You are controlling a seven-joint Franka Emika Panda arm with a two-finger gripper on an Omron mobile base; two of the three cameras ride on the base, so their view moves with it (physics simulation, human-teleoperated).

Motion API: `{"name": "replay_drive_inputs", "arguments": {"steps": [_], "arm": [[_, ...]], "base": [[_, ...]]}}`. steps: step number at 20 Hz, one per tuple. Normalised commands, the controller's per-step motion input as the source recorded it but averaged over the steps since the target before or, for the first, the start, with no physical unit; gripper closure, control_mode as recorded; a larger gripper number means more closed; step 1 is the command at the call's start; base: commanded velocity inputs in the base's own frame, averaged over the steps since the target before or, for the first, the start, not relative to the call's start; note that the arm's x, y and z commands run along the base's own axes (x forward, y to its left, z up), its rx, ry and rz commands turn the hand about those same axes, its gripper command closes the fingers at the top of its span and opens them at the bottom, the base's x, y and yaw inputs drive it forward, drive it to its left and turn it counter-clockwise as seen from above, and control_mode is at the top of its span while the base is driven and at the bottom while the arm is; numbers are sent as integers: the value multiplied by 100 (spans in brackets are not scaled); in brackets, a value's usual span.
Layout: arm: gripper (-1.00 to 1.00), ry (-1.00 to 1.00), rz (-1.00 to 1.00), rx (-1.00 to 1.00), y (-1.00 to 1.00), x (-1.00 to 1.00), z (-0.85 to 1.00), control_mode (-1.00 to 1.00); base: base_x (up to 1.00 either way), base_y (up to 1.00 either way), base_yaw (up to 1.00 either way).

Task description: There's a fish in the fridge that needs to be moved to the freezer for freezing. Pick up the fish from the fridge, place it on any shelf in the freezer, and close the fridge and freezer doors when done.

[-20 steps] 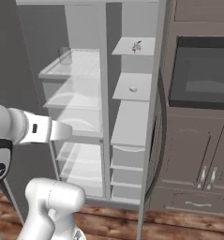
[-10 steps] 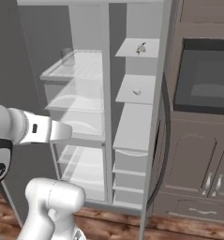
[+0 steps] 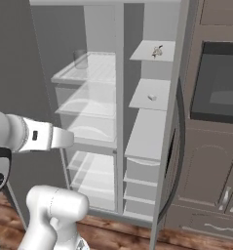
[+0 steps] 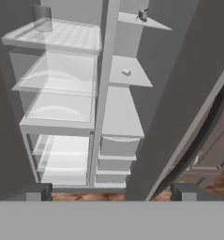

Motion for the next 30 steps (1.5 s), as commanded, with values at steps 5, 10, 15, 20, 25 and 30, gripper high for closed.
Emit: {"name": "replay_drive_inputs", "arguments": {"steps": [5,10,15,20,25,30], "arm": [[-100,0,17,0,0,-61,-11,-100],[-100,0,14,0,0,-33,-1,-100],[-100,-3,6,0,40,8,0,-100],[-100,-6,0,0,45,8,0,-100],[-100,-8,1,4,76,-40,0,-100],[-100,-12,0,6,100,-27,0,-100]], "base": [[0,0,0],[0,0,0],[0,0,0],[0,0,0],[0,0,0],[0,0,0]]}}
